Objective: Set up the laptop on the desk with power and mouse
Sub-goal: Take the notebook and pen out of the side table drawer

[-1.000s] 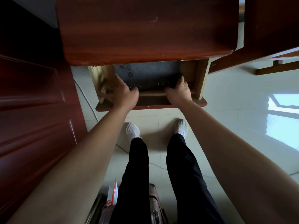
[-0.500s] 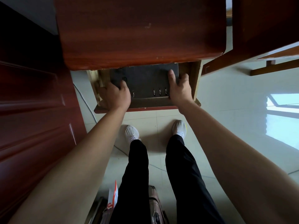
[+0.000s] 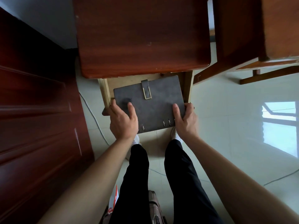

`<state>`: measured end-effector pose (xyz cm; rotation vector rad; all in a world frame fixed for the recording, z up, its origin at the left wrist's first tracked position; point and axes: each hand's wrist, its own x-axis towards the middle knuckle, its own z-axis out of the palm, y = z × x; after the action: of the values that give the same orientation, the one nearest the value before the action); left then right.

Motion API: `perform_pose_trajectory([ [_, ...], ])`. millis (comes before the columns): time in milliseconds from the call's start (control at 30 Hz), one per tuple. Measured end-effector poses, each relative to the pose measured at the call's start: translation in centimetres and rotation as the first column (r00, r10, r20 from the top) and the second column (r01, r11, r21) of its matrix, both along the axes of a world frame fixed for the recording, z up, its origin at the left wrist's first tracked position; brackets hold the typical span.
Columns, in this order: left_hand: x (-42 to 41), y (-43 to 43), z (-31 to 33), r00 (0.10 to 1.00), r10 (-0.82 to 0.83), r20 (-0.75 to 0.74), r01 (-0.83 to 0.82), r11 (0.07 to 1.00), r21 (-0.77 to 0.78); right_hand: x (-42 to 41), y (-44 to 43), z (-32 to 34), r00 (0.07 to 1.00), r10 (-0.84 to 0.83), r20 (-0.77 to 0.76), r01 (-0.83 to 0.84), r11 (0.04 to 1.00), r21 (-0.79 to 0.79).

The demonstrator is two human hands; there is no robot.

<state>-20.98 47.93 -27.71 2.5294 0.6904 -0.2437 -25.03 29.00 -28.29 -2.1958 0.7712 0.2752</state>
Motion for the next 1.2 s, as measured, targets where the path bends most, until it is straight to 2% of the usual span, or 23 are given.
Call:
perform_pose_trajectory([
  [233,4.2,1.1,2.9,0.956,-0.029,0.292,0.05,0.997,-0.065,4.0,0.4,2.6,0.988,0.109,0.105,-0.099,0.99,-0.099],
  [367,9.9,1.7,3.6,0.943,-0.175,0.282,0.202,0.977,-0.069,9.2,0.6,3.8,0.978,0.138,0.159,-0.124,0.988,-0.092],
  [467,12.9,1.7,3.6,0.921,-0.264,0.286,0.297,0.952,-0.076,12.5,0.3,4.4,0.978,0.135,0.158,-0.105,0.977,-0.185],
  [567,14.3,1.6,3.0,0.925,-0.347,0.154,0.356,0.934,-0.04,14.3,0.2,4.4,0.978,0.178,0.112,-0.139,0.946,-0.294],
  [633,14.4,2.0,2.7,0.904,-0.425,0.038,0.424,0.905,0.042,14.4,0.1,4.4,0.972,0.224,0.067,-0.19,0.926,-0.326],
  [700,14.3,2.5,2.6,0.876,-0.481,-0.013,0.481,0.872,0.09,14.0,-0.1,4.3,0.964,0.262,0.052,-0.23,0.913,-0.338],
  [800,13.6,3.2,2.6,0.868,-0.497,-0.003,0.493,0.861,0.125,12.5,0.1,4.2,0.966,0.231,0.118,-0.175,0.916,-0.362],
  [900,10.5,3.9,2.0,0.879,-0.471,0.076,0.448,0.87,0.208,9.5,1.2,3.1,0.944,0.239,0.226,-0.101,0.864,-0.494],
  [967,7.6,4.5,1.1,0.886,-0.453,0.098,0.422,0.877,0.23,7.9,2.0,1.6,0.931,0.349,0.107,-0.257,0.835,-0.487],
  [1033,4.8,5.3,-0.1,0.877,-0.479,0.035,0.46,0.859,0.227,7.1,2.7,-0.2,0.861,0.497,-0.108,-0.499,0.782,-0.374],
  [1133,1.6,6.6,-2.6,0.864,-0.45,-0.227,0.487,0.861,0.146,7.6,4.5,-3.1,0.719,0.658,-0.223,-0.694,0.695,-0.187],
  [1200,0.5,7.1,-3.6,0.834,-0.411,-0.369,0.468,0.88,0.079,8.7,5.7,-4.1,0.657,0.721,-0.219,-0.754,0.633,-0.175],
])
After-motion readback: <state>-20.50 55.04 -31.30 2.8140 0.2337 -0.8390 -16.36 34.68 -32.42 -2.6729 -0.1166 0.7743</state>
